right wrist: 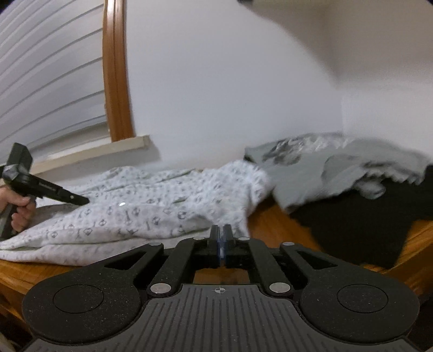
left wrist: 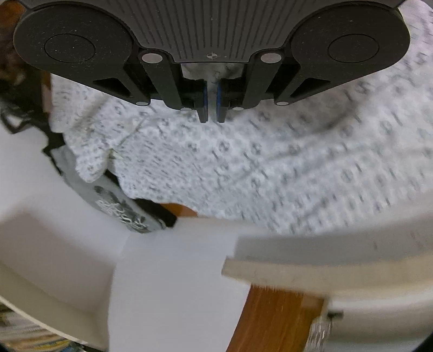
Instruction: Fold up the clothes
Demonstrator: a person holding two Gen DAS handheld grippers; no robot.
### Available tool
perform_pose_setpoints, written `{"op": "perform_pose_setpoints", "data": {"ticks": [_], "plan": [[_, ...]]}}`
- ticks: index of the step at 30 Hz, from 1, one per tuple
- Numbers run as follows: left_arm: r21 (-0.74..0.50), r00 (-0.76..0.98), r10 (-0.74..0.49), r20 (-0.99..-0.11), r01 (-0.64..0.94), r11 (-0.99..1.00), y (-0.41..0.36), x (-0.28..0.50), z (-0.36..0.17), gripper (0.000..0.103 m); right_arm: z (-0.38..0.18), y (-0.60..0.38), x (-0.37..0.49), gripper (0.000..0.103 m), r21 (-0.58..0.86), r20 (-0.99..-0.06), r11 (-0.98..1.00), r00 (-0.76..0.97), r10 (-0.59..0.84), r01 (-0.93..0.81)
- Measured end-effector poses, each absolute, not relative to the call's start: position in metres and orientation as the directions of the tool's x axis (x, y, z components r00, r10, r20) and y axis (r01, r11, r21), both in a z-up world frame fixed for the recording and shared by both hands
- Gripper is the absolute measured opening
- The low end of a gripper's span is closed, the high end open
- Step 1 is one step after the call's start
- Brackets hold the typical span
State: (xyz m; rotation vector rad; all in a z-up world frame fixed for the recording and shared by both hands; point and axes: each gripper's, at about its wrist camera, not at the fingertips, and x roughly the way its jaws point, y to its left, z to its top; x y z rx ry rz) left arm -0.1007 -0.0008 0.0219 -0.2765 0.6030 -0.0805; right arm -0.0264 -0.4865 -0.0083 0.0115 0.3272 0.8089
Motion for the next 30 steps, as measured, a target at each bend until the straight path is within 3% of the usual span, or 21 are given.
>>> {"op": "perform_pose_setpoints", "data": {"ticks": [6, 8, 11, 19, 24, 26, 30], "plan": [[-0.22, 0.816, -0.224, -0.533, 0.121, 0.968, -0.043, -0.101, 0.034, 0.007, 0.003, -0.435, -0.041, 0.006, 0.053, -0.269, 0.588, 0.555, 0.787, -0.807], [-0.193, 0.802, -0.246, -0.544, 0.165, 0.967, -0.058, -0.097, 0.031, 0.014, -0.002, -0.412, -0.042, 0.007, 0.034, -0.281, 0.543, 0.514, 0.811, -0.839], [-0.163, 0.794, -0.243, -0.557, 0.182, 0.97, -0.068, -0.091, 0.024, 0.015, -0.011, -0.394, -0.04, 0.008, 0.018, -0.328, 0.525, 0.491, 0.807, -0.851], [-0.216, 0.78, -0.282, -0.558, 0.192, 0.957, -0.059, -0.088, 0.019, 0.015, -0.012, -0.424, -0.045, 0.008, 0.019, -0.371, 0.545, 0.5, 0.782, -0.838], [-0.229, 0.778, -0.29, -0.557, 0.191, 0.954, -0.057, -0.087, 0.018, 0.015, -0.001, -0.422, -0.06, 0.021, -0.07, -0.398, 0.485, 0.47, 0.788, -0.872], [-0.239, 0.777, -0.295, -0.556, 0.191, 0.952, -0.056, -0.087, 0.018, 0.015, 0.002, -0.412, -0.067, 0.034, -0.126, -0.424, 0.436, 0.445, 0.789, -0.891], [-0.232, 0.777, -0.293, -0.557, 0.193, 0.953, -0.057, -0.087, 0.018, 0.015, 0.006, -0.395, -0.07, 0.034, -0.189, -0.468, 0.363, 0.409, 0.783, -0.912]]}}
